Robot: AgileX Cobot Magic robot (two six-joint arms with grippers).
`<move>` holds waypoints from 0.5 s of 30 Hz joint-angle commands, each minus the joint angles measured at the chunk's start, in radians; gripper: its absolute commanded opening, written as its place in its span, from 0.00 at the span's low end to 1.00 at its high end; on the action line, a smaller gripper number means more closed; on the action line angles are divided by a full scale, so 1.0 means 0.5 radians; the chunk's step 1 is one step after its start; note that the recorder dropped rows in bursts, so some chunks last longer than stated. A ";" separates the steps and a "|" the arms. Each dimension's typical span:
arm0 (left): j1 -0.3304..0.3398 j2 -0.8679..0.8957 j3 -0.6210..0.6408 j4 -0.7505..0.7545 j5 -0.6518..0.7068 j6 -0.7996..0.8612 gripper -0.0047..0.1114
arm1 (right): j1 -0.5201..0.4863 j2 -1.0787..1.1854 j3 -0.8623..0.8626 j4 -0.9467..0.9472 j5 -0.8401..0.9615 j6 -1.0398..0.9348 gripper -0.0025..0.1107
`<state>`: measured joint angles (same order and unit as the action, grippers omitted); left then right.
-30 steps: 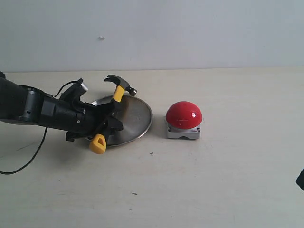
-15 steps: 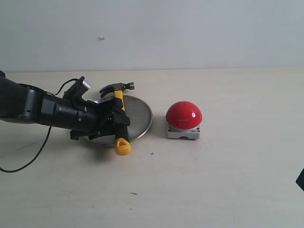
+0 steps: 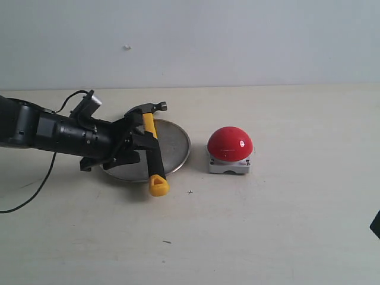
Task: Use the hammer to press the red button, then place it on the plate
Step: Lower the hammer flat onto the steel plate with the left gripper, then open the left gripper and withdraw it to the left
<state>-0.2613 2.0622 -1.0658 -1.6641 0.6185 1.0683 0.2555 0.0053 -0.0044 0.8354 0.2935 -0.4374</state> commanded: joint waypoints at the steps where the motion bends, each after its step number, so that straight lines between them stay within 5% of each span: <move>1: 0.067 -0.081 -0.013 0.092 0.144 -0.081 0.47 | 0.002 -0.011 0.009 -0.020 -0.002 -0.010 0.02; 7: 0.187 -0.218 -0.013 0.335 0.319 -0.189 0.44 | 0.002 -0.011 0.009 -0.020 -0.002 -0.010 0.02; 10: 0.290 -0.361 -0.013 0.554 0.426 -0.223 0.26 | 0.002 -0.011 0.009 -0.020 -0.002 -0.010 0.02; 12: 0.359 -0.494 -0.013 0.686 0.521 -0.211 0.05 | 0.002 -0.011 0.009 -0.020 -0.002 -0.010 0.02; 15: 0.402 -0.744 0.071 0.690 0.561 -0.070 0.04 | 0.002 -0.011 0.009 -0.020 -0.002 -0.010 0.02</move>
<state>-0.0781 1.7963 -1.0606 -1.3421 0.8545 0.9801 0.2555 0.0053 -0.0044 0.8354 0.2935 -0.4374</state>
